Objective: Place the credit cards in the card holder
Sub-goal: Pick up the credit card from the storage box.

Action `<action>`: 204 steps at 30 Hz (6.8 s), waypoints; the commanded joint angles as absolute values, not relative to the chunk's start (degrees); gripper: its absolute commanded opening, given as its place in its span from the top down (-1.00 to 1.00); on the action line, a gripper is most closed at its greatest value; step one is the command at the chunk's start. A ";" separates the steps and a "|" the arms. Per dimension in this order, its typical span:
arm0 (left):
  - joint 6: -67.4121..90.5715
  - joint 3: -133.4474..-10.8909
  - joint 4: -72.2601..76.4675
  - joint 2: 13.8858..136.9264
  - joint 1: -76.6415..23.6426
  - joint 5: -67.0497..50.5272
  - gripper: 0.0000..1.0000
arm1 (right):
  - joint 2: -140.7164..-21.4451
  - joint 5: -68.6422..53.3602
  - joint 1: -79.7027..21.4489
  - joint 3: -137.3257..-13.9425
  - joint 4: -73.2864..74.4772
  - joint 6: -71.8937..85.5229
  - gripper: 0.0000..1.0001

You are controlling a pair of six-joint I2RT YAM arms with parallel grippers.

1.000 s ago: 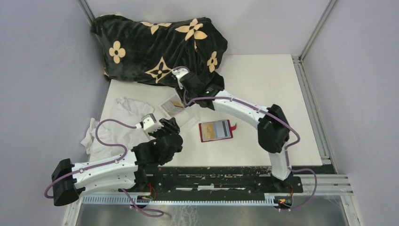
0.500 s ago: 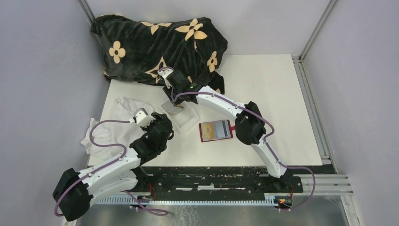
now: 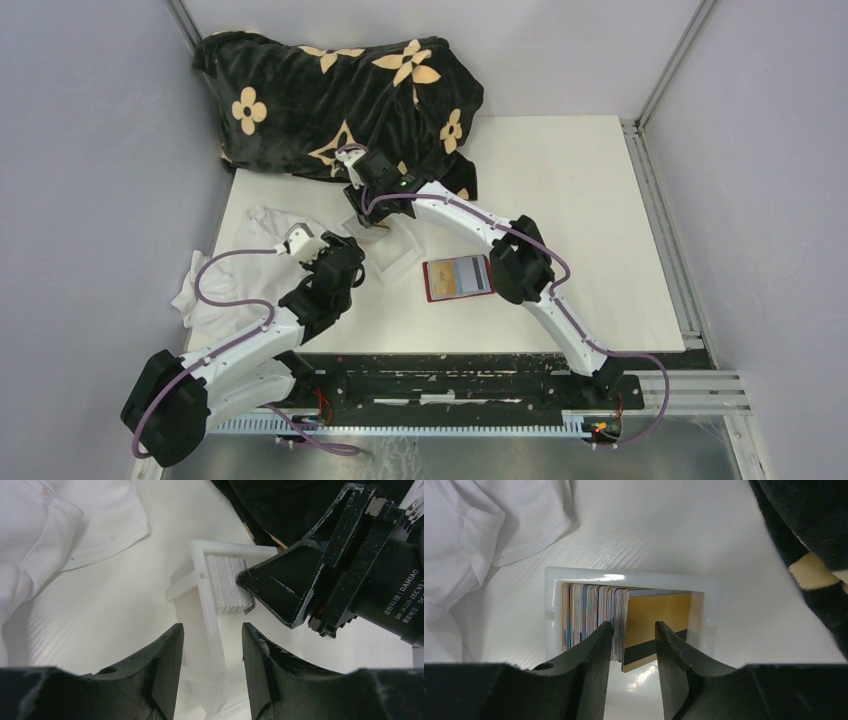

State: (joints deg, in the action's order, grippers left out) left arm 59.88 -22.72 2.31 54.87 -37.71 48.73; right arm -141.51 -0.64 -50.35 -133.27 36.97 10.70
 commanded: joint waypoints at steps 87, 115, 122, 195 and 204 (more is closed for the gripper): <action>53.71 -22.81 20.61 68.66 -26.14 30.43 -0.11 | -133.26 -6.15 -48.21 -130.75 37.91 22.18 0.98; 48.30 -22.52 24.08 55.41 -26.17 15.73 -0.17 | -102.72 -4.89 -48.91 -96.51 29.47 19.93 0.98; 46.90 -19.96 32.56 55.87 -26.45 1.46 -0.17 | -87.85 -9.07 -48.93 -78.95 27.00 22.46 0.98; 51.23 -15.97 62.16 76.47 -43.29 -10.39 0.94 | -66.45 -14.52 -35.58 -46.75 12.23 31.91 0.23; 61.05 -16.86 69.25 83.30 -49.95 5.69 0.94 | -66.35 -13.60 -35.52 -39.97 2.47 36.28 0.22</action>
